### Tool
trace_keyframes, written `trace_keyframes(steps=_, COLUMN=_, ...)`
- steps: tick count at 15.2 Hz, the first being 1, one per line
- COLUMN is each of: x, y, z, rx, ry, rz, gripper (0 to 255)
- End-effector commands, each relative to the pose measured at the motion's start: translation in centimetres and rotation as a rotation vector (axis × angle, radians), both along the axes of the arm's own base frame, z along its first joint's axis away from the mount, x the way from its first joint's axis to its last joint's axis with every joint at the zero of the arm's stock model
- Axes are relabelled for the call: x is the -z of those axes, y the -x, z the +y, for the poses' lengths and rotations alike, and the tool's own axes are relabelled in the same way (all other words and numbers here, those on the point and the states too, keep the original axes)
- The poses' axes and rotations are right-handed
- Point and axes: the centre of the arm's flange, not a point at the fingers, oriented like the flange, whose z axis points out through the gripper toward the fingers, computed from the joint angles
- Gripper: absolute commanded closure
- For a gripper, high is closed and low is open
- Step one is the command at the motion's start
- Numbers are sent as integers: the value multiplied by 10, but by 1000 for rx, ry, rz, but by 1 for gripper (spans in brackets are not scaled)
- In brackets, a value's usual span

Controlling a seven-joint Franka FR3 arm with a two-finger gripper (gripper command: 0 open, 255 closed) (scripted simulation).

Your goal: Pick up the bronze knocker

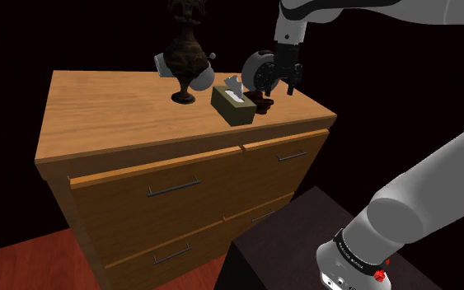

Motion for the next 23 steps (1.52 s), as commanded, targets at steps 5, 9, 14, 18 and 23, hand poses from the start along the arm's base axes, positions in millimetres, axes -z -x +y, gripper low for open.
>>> trace_keyframes(steps=5, x=28, y=-79, z=-26, rx=114, ry=3, rz=40, gripper=0)
trace_keyframes(steps=9, x=48, y=-128, z=-47, rx=190, ry=5, rz=67, gripper=0)
trace_keyframes(steps=14, x=72, y=-137, z=-52, rx=203, ry=6, rz=71, gripper=0)
trace_keyframes(steps=18, x=91, y=-137, z=-52, rx=203, ry=6, rz=71, gripper=0)
trace_keyframes(steps=23, x=92, y=-136, z=-52, rx=203, ry=6, rz=71, gripper=255)
